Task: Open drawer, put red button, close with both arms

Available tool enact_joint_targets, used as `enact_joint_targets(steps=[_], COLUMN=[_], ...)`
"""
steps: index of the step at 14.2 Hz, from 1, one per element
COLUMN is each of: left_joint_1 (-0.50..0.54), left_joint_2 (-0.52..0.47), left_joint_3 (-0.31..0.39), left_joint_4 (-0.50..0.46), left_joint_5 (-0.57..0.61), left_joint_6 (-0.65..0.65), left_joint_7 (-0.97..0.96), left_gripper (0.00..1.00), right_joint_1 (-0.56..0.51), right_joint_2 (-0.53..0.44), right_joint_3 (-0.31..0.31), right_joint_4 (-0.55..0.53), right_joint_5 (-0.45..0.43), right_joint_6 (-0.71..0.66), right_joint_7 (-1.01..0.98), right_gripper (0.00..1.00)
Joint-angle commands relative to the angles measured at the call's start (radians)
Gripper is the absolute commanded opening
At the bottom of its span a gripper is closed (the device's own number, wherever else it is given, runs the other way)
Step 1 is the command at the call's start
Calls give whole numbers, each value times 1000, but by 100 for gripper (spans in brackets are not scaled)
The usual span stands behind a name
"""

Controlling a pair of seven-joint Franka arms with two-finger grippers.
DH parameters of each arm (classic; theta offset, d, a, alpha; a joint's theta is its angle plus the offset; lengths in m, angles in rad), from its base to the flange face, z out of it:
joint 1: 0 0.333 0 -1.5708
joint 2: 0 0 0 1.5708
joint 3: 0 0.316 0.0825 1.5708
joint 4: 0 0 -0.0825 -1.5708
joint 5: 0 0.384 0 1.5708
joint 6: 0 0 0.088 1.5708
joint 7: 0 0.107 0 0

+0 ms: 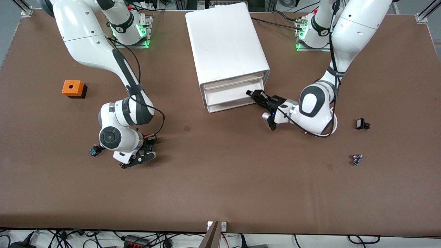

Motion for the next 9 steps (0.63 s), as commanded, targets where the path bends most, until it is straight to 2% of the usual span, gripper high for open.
enact_joint_targets(steps=[1, 2, 3, 7, 9], left_joint_1=[27, 39, 48, 74, 82], left_joint_2=[98, 107, 106, 55, 25], left_joint_3=[8, 10, 10, 11, 19], left_joint_4=[167, 194, 195, 197, 206], left_joint_5=[42, 53, 57, 60, 69], left_joint_6=[-7, -7, -10, -29, -91], left_joint_7=[-5, -5, -4, -50, -135], left_gripper=[18, 41, 99, 100, 100], right_joint_1=[-7, -4, -1, 52, 101], right_joint_2=[-15, -27, -36, -61, -68], right_joint_3=[2, 2, 2, 2, -1], right_joint_4=[62, 92, 132, 307, 371], right_joint_5=[15, 14, 9, 12, 11], right_joint_6=[-29, -47, -75, -212, -272], right_joint_7=[-18, -18, -21, -12, -9], right_gripper=[0, 0, 0, 0, 0])
